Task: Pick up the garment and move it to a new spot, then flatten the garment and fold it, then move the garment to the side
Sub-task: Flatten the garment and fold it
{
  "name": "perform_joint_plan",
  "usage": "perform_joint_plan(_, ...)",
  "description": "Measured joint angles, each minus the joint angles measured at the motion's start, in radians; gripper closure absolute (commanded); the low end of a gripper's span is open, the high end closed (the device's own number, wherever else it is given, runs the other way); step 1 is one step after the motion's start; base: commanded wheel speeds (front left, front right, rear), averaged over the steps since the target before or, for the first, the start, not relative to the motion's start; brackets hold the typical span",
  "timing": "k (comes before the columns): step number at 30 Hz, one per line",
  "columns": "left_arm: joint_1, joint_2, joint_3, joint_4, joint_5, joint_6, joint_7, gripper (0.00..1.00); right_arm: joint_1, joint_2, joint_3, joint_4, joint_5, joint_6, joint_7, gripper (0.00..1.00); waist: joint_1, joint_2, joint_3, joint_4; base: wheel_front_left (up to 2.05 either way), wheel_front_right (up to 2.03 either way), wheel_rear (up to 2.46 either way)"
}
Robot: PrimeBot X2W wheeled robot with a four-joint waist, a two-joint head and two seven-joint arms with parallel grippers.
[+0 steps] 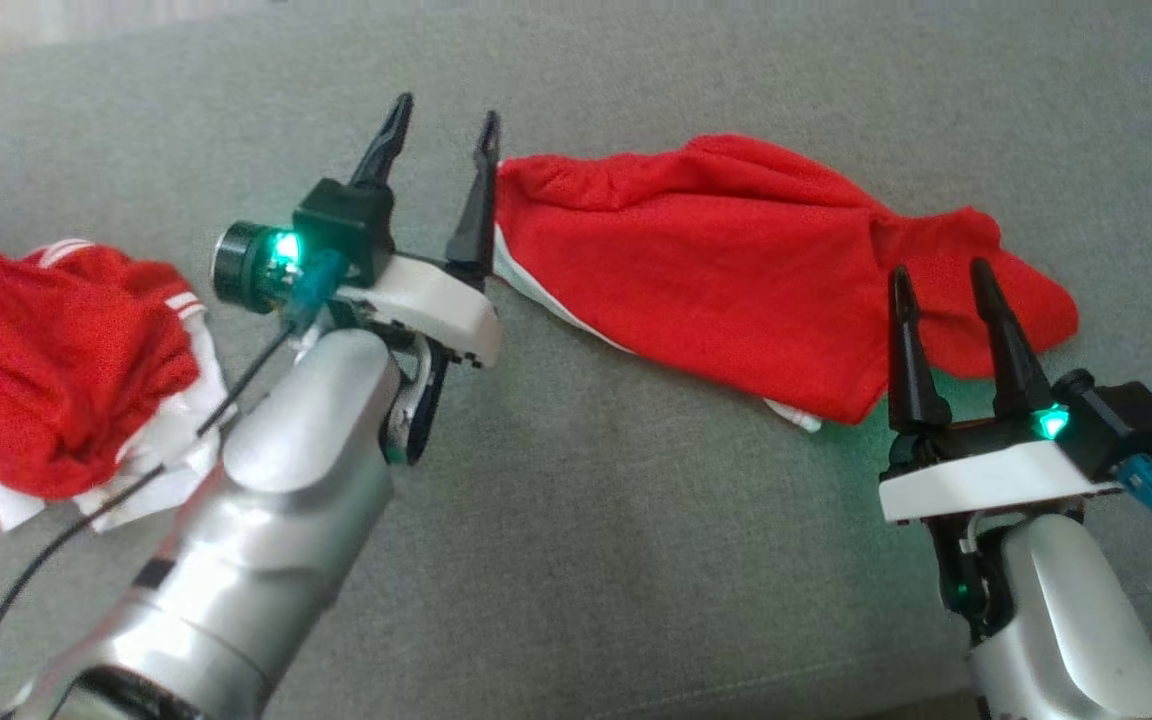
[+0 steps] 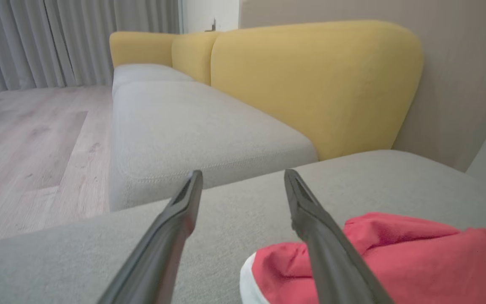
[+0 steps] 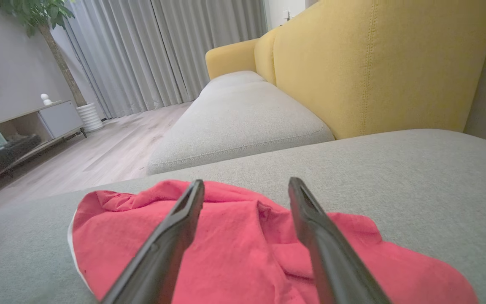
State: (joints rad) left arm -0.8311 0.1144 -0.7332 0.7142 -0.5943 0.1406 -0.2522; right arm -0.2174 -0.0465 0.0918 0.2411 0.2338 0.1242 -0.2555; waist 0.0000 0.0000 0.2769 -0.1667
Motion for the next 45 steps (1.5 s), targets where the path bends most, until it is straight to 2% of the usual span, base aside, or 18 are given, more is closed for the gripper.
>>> perform_joint_plan(7,0.172,0.032,0.106,-0.216,0.138,0.002,0.0,0.0,0.003,0.0,-0.017,0.01,-0.024,0.0,0.0,0.0,-0.0001,0.0,-0.068,0.036,0.0,0.0,0.0)
perform_joint_plan(15,0.471,0.108,0.193,-0.432,0.227,0.06,0.0,0.0,0.037,0.0,-0.038,0.017,-0.032,0.0,0.0,0.0,-0.0002,0.0,-0.131,0.09,0.0,0.0,0.0)
perform_joint_plan(20,0.606,0.103,0.212,-0.495,0.226,0.067,0.0,0.0,0.066,0.0,-0.073,0.028,-0.048,0.0,0.0,0.0,-0.0002,0.0,-0.139,0.122,0.0,0.0,0.0)
perform_joint_plan(26,0.592,0.093,0.211,-0.501,0.245,0.044,0.0,0.0,0.05,0.001,-0.172,0.045,-0.105,0.0,0.016,0.0,0.0,0.0,-0.12,0.142,0.0,0.0,0.0)
perform_joint_plan(31,0.567,0.068,0.215,-0.501,0.245,0.034,0.0,0.0,-0.044,0.001,-0.365,0.167,-0.166,0.0,0.16,0.0,0.0,0.0,-0.092,0.152,0.0,0.0,0.0)
perform_joint_plan(34,0.567,0.053,0.22,-0.499,0.245,0.025,0.0,0.0,-0.118,0.001,-0.46,0.296,-0.196,0.0,0.244,0.0,0.0001,0.0,-0.068,0.161,0.0,0.0,0.0)
perform_joint_plan(38,0.567,0.039,0.228,-0.495,0.245,0.016,0.0,0.0,-0.152,0.001,-0.487,0.425,-0.211,0.0,0.274,0.0,0.0001,0.0,-0.044,0.168,0.0,0.0,0.0)
perform_joint_plan(43,0.567,0.032,0.251,-0.494,0.246,0.001,0.0,0.0,-0.221,-0.006,-0.497,0.525,-0.216,0.0,0.236,0.0,0.0001,0.0,-0.019,0.173,0.0,0.0,0.0)
perform_joint_plan(44,0.567,0.032,0.252,-0.493,0.251,0.0,0.0,0.0,-0.234,-0.007,-0.499,0.543,-0.22,0.0,0.224,0.17,0.0001,0.0,-0.016,0.173,0.0,0.0,0.0)
perform_joint_plan(45,0.567,0.031,0.252,-0.493,0.257,-0.002,0.0,0.0,-0.246,-0.009,-0.501,0.559,-0.224,0.0,0.214,0.71,0.0001,0.0,-0.015,0.175,0.0,0.0,0.0)
